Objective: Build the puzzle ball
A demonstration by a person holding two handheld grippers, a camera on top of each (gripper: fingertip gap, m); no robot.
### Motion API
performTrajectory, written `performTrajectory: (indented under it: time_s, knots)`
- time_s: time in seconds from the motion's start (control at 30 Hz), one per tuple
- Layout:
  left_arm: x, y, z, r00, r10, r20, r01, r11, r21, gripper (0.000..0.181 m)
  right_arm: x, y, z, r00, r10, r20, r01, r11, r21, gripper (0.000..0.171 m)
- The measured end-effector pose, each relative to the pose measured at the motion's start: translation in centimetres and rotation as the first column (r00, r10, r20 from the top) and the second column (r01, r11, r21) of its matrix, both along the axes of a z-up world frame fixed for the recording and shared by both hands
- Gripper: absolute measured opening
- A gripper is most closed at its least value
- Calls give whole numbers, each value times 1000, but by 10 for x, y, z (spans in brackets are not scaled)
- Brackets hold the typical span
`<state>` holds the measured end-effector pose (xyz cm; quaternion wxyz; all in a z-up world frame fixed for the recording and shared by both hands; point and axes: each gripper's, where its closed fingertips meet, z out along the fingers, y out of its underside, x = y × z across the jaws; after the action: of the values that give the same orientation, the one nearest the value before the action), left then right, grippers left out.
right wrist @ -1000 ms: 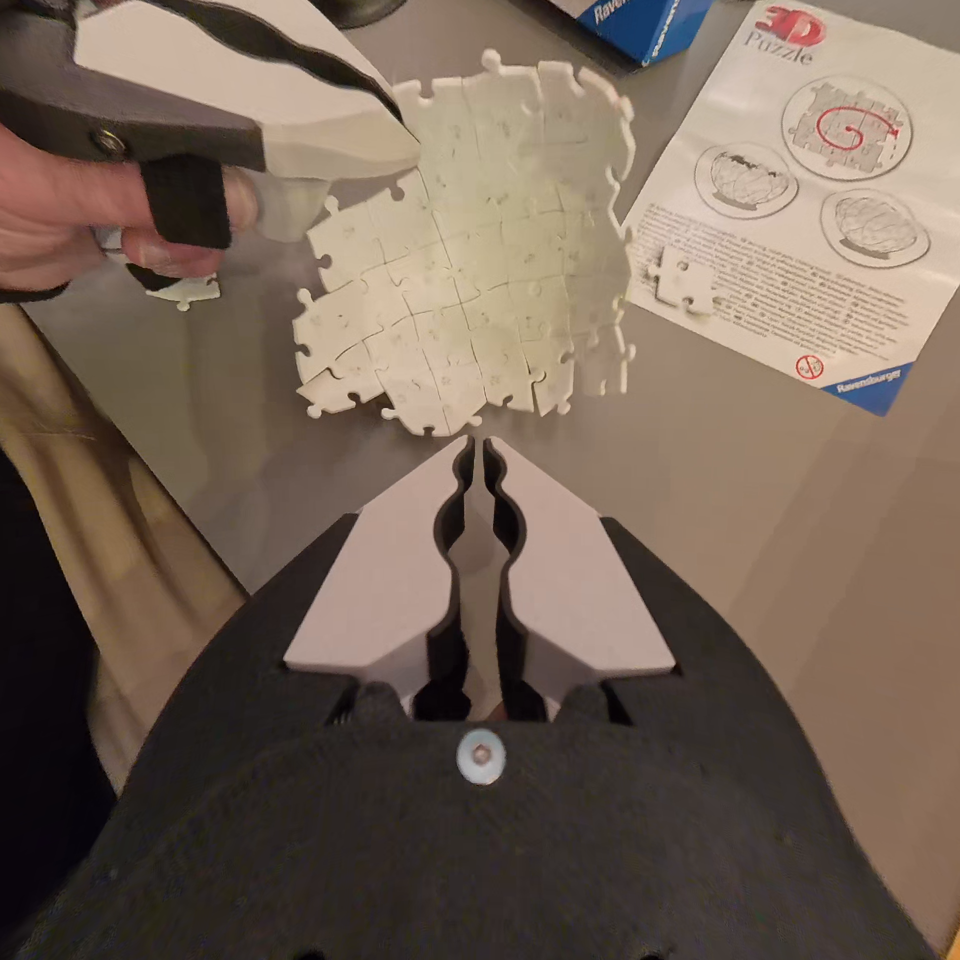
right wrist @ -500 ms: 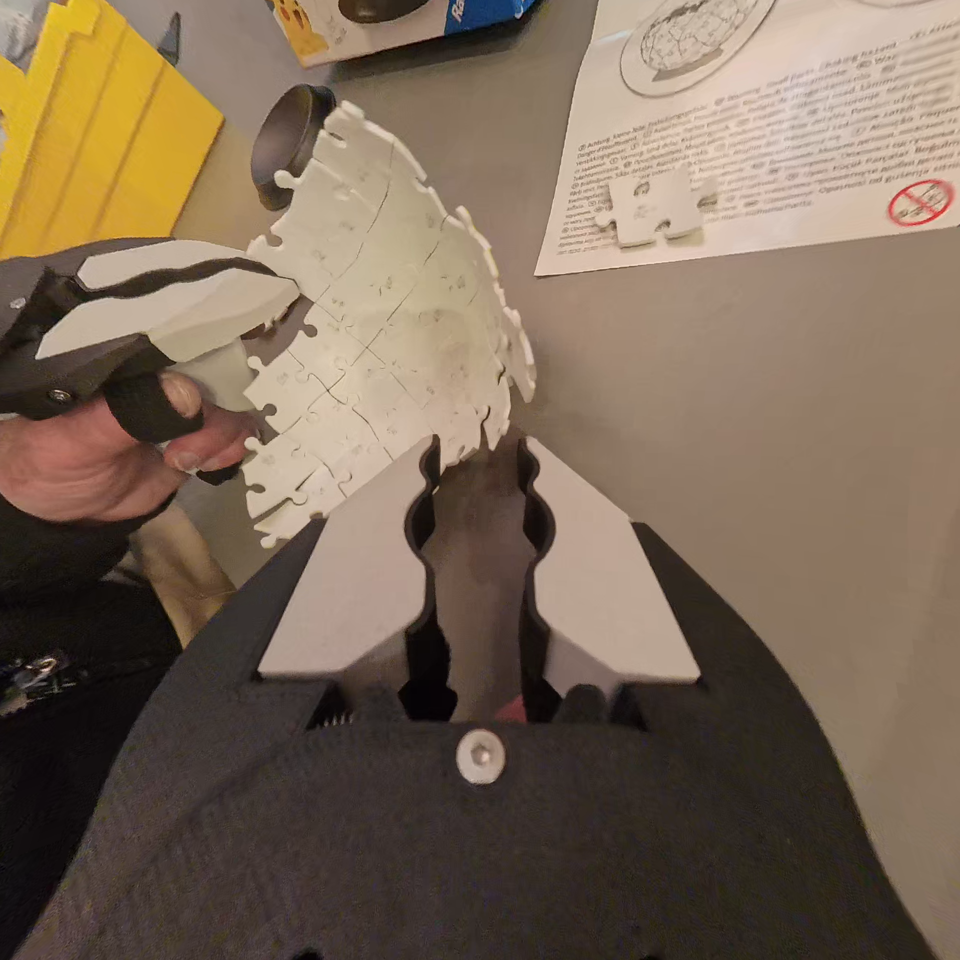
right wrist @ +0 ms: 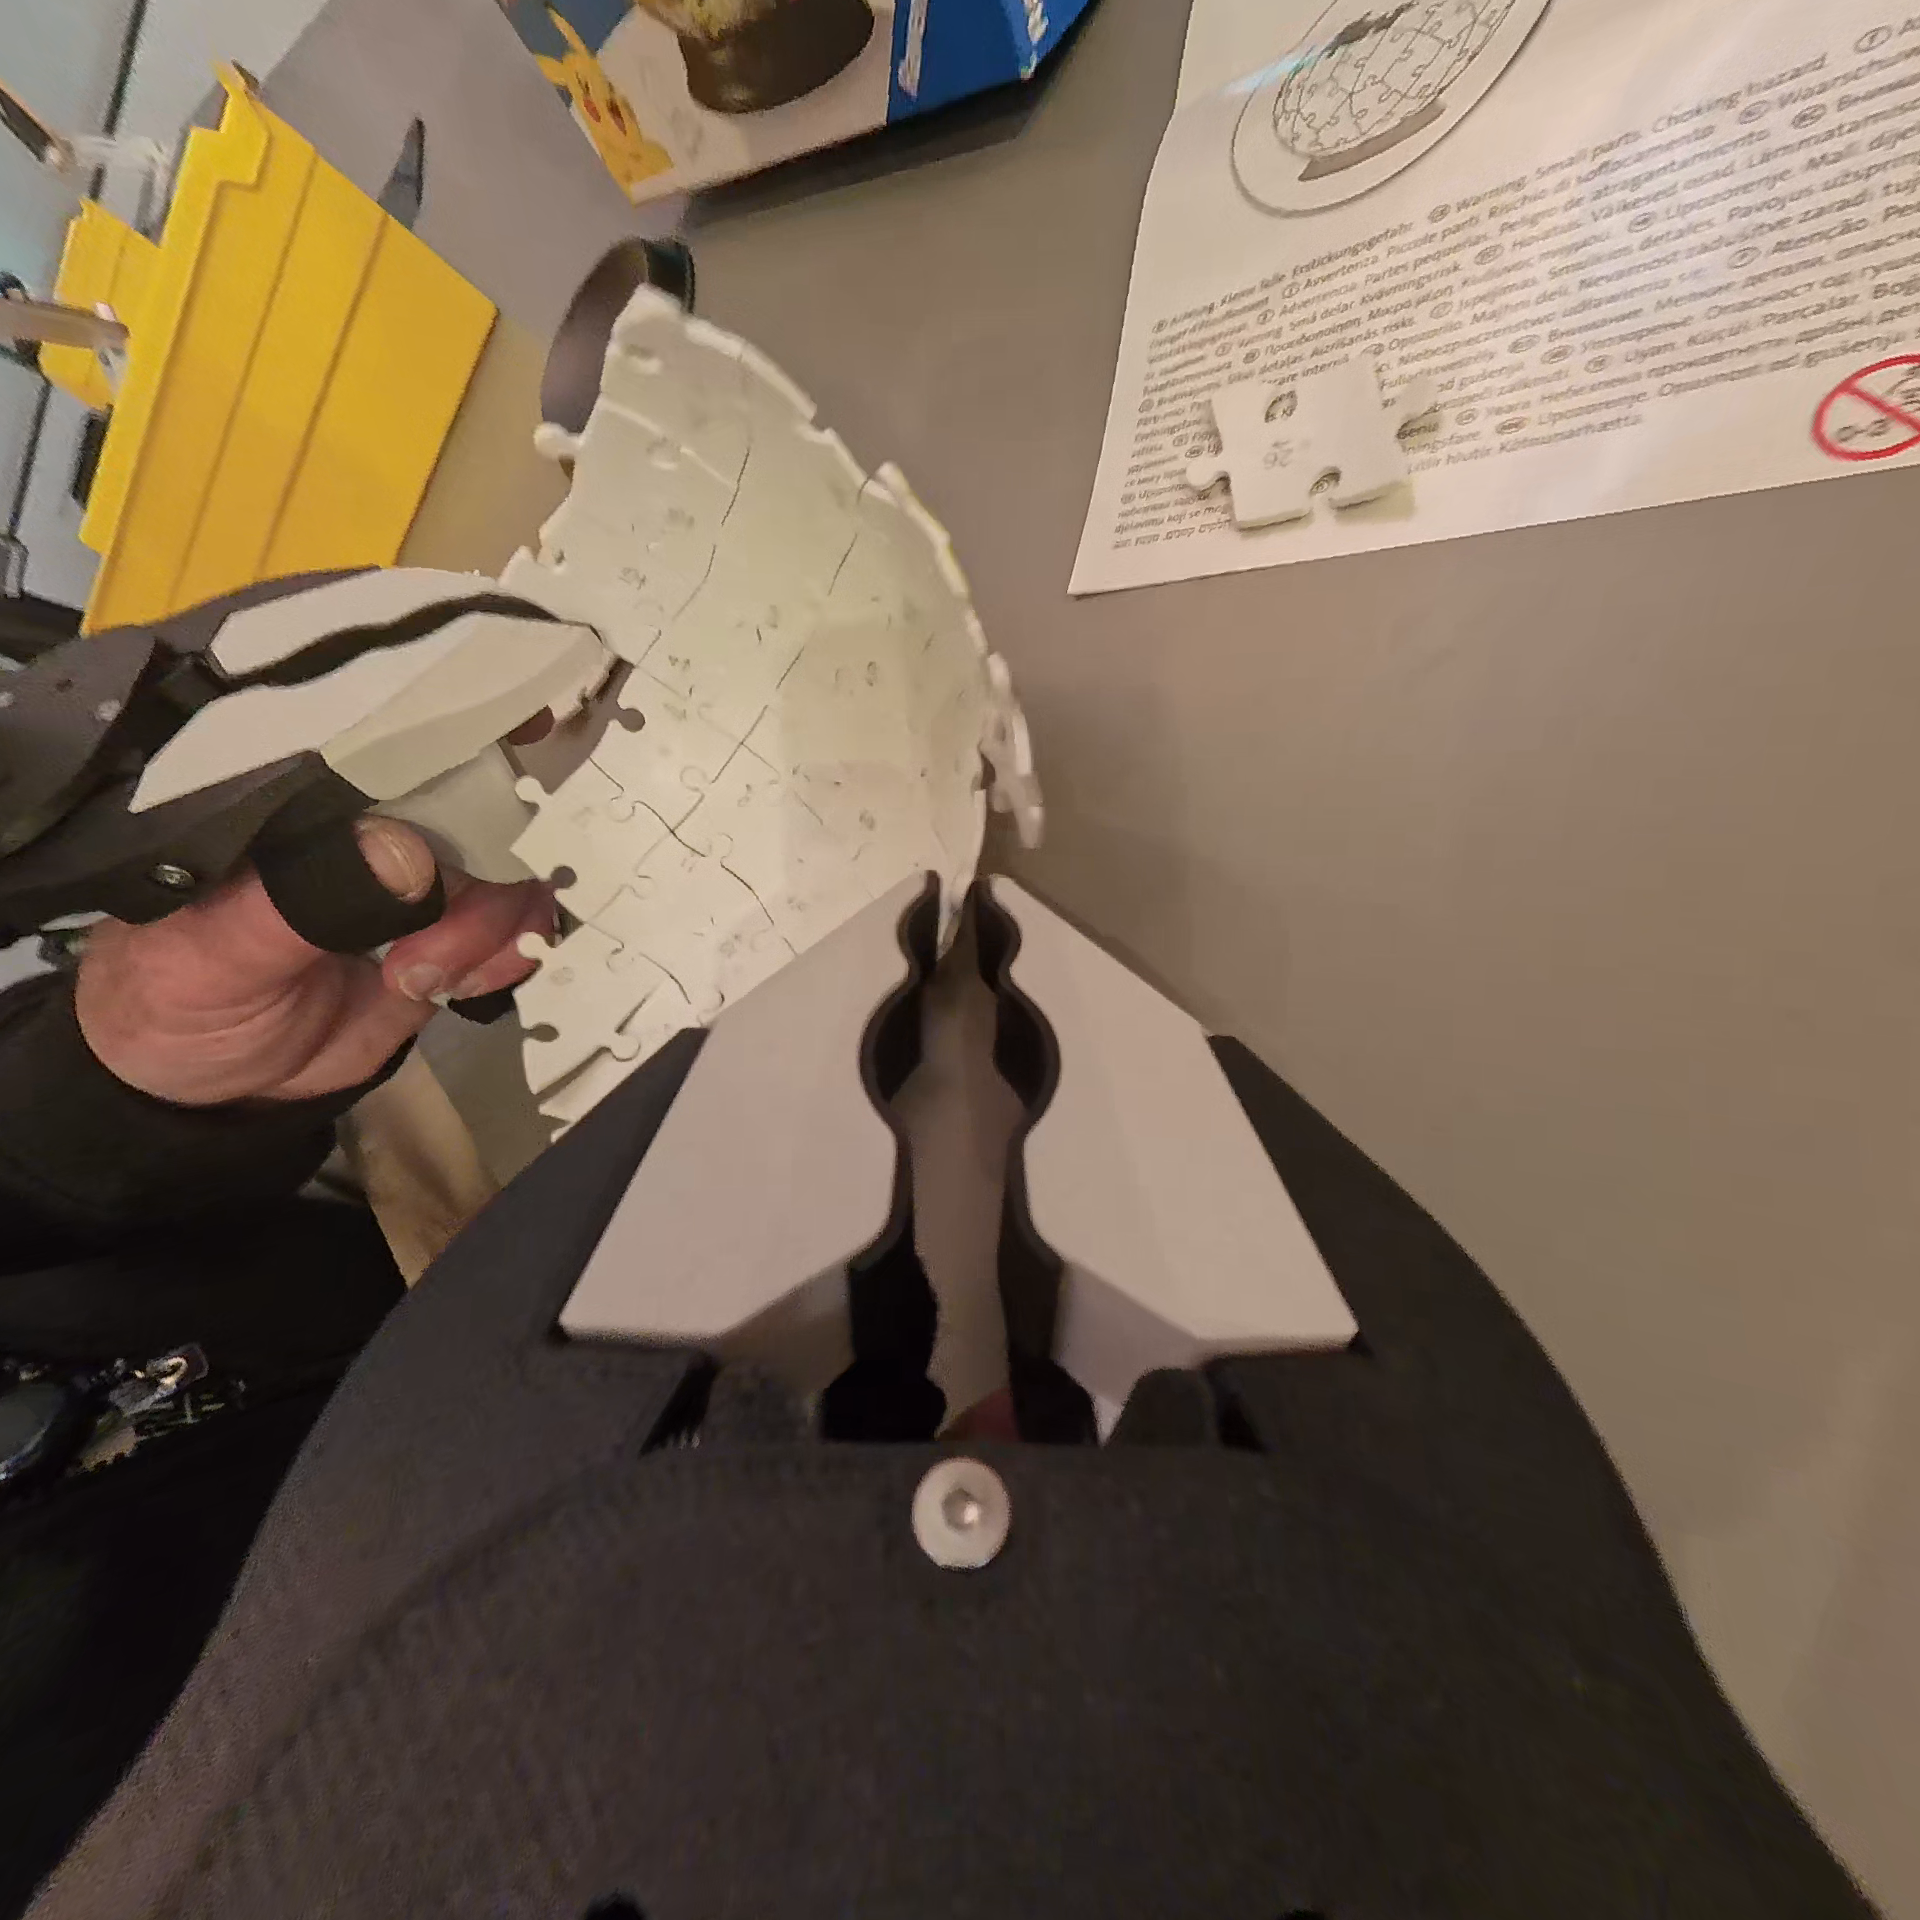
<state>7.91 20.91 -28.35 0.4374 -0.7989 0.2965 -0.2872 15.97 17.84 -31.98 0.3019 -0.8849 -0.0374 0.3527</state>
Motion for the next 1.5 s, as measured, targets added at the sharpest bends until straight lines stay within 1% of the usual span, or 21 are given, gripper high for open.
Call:
performTrajectory:
  time_s: [0.07, 0.13, 0.23, 0.33, 0.4, 0.47, 0.63, 0.77, 0.8, 0.97, 1.13, 1.2, 1.33, 1.4, 1.5]
  knots:
    - [-1, 0, 1, 1000, 2, 4, -2, 1000, 2, 4, 7, 4, 3, 999, -34, -20, 34, 999, 8, 19]
    - [-1, 0, 1, 1000, 3, 5, -3, 1000, 1, 4, 9, 7, 4, 999, -37, -24, 37, 999, 11, 33]
    - [0, -1, 2, 1000, -3, 5, 3, 1000, 6, 4, 5, 10, 2, 1000, -16, 5, 16, 1000, 23, 36]
    - [1, -2, 1, 1000, -5, 7, 5, 1000, 4, 4, 9, 17, 2, 999, -26, 31, 25, 999, 43, 31]
    - [1, -2, 2, 1000, -5, 11, 5, 1000, 6, 4, 7, 18, 3, 1000, -10, 24, 9, 999, 47, 20]
    - [2, -2, 2, 1000, -4, 11, 4, 1000, 8, 4, 4, 16, 3, 1000, 12, 28, -13, 999, 50, 5]
    - [1, -2, 2, 1000, -1, 7, 1, 1000, 18, 4, 3, 15, 5, 999, 21, 30, -22, 999, 49, 1]
    - [0, -2, 4, 1000, 8, 5, -8, 1000, 28, 4, 2, 17, 5, 1000, -7, -13, 7, 999, 37, 2]
    - [0, -2, 3, 1000, 9, 1, -9, 1000, 30, 4, 1, 17, 6, 1000, -8, -22, 9, 999, 42, 8]
    - [-1, -2, 3, 1000, 20, 0, -20, 999, 32, 3, -1, 13, 7, 998, 2, -60, 0, 999, 35, 9]
    - [-4, 0, 3, 1000, 25, 4, -25, 999, 22, 3, 3, 15, 9, 998, -4, -56, 6, 999, 45, 8]
    - [-8, 2, 5, 999, 35, 8, -35, 999, 22, 3, 5, 14, 10, 999, -6, -46, 8, 999, 48, 11]
    - [-22, 5, 8, 998, 54, 14, -54, 999, 3, 4, 7, 7, 6, 1000, 26, 18, -27, 998, 49, 17]
    - [-30, 5, 6, 998, 63, 4, -63, 998, -8, 4, 7, 3, 3, 994, 63, 86, -68, 997, 47, 22]
    - [-39, 1, 4, 997, 74, 1, -74, 997, -19, 4, 5, 1, -2, 962, 123, 242, -141, 988, 57, 25]
